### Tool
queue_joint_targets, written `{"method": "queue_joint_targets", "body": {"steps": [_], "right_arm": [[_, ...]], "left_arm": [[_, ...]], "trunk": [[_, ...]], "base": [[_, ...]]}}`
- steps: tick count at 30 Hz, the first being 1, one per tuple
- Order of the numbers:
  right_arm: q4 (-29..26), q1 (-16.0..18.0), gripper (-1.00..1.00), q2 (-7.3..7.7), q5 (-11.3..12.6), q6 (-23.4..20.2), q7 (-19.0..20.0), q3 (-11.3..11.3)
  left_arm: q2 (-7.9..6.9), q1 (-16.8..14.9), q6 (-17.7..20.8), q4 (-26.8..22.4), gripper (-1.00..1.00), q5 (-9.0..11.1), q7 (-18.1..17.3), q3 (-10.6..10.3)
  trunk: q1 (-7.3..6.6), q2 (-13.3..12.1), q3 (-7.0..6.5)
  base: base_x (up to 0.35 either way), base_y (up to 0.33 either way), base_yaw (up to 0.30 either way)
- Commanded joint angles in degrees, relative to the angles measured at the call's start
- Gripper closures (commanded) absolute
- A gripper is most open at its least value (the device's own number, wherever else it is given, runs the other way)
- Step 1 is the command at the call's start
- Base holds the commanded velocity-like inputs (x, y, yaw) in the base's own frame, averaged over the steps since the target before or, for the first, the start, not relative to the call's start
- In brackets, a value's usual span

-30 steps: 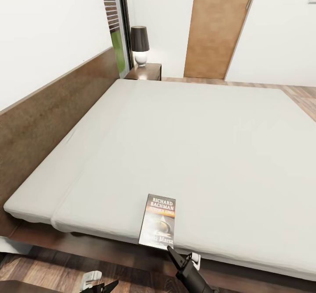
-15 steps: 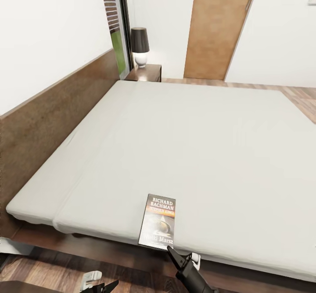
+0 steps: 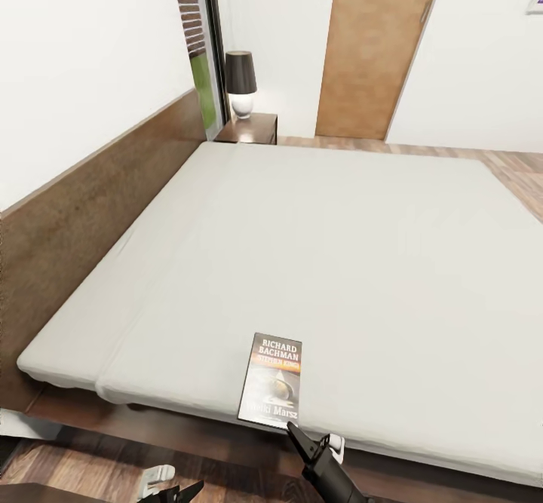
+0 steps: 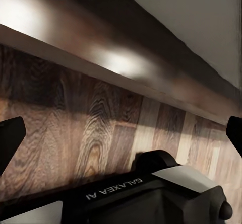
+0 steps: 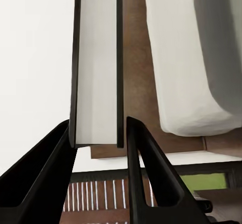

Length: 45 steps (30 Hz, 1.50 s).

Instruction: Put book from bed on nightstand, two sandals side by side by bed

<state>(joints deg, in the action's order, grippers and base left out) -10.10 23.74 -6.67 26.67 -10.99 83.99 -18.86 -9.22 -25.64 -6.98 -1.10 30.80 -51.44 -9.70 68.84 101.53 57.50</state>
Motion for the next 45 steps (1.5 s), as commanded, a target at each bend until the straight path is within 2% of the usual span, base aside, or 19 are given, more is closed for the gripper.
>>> {"method": "queue_joint_targets", "body": {"steps": [1,45], "right_arm": [[0.0,0.0,1.0,0.0,0.49,-0.61,0.14,0.31],[-0.21,0.0,1.0,-0.01,-0.14,-1.21,0.2,0.62]], "left_arm": [[-0.01,-0.03,-0.5,0.04,-1.0,0.25,-0.07,-0.49],[-0.01,-0.03,-0.5,0.04,-1.0,0.24,-0.07,-0.49]], "trunk": [[-0.23,-0.4,-0.15],[-9.9,-18.05,-8.05]], "base": [[0.0,0.0,0.0],[0.0,0.0,0.0]]}}
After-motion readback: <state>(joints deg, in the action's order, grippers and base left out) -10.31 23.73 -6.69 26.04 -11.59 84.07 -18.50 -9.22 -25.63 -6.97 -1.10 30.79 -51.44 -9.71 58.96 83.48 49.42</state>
